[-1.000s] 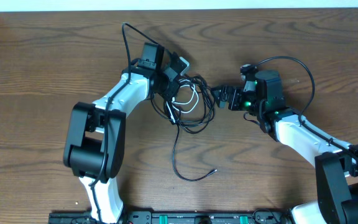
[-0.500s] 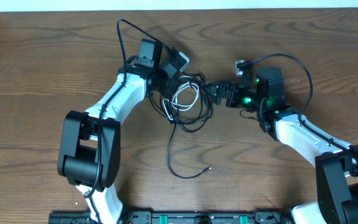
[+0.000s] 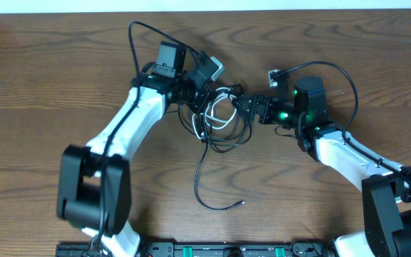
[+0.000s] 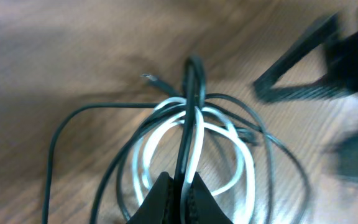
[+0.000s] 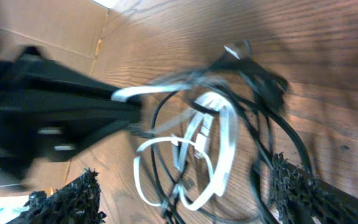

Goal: Untangle cables

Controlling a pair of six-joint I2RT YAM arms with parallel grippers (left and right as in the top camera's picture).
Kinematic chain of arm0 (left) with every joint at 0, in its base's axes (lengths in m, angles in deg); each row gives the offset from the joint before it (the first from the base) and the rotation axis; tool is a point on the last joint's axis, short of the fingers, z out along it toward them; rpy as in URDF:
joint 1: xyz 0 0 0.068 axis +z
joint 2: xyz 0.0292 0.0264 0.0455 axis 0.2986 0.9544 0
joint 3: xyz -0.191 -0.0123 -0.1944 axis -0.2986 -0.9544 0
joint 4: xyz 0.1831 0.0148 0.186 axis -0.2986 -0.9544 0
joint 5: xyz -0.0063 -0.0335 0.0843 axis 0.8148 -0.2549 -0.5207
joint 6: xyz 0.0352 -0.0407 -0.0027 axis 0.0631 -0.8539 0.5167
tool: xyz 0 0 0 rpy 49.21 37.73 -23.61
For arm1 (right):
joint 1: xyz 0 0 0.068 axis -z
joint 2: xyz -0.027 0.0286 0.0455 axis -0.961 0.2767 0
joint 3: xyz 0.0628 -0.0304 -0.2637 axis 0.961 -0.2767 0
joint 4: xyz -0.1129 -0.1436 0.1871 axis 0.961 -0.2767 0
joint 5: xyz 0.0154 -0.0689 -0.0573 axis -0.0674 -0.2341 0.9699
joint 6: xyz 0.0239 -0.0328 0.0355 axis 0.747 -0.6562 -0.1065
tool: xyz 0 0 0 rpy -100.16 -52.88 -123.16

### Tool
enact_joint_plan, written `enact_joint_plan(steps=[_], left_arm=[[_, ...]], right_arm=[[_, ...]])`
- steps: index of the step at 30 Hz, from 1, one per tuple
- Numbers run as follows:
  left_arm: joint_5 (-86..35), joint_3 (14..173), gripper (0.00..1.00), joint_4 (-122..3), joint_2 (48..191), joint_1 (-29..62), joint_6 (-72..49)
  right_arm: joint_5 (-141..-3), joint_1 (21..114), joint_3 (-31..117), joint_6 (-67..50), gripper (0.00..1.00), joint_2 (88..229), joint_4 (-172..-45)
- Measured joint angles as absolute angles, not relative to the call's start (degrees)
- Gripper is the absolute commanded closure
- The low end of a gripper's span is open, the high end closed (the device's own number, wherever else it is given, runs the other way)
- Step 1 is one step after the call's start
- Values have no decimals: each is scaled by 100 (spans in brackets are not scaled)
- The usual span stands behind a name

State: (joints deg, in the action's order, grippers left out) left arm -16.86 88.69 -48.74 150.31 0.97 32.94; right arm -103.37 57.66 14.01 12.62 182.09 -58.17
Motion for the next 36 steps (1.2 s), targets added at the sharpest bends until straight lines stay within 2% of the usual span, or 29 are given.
enact_joint_plan(steps=[7, 25, 28, 34, 36], left_arm=[[-1572, 8869, 92, -4949, 14405, 31, 3077], [-1751, 8869, 92, -5283, 14390, -135, 3042], [-1708, 8869, 92, -5325, 14390, -238, 3042], [-1712, 8869, 92, -5340, 14392, -535, 3040], [-1716, 8869, 92, -5362, 14392, -605, 3040]], right_arm=[[-10217, 5705, 1401, 1197, 19, 18209, -5738], [-10099, 5570, 1406, 1153, 24, 18209, -5312], [-10068, 5570, 1406, 1136, 28, 18209, -5262], [-10040, 5570, 1406, 1070, 48, 18209, -5233], [-10014, 5570, 1406, 1004, 50, 18209, -5242]])
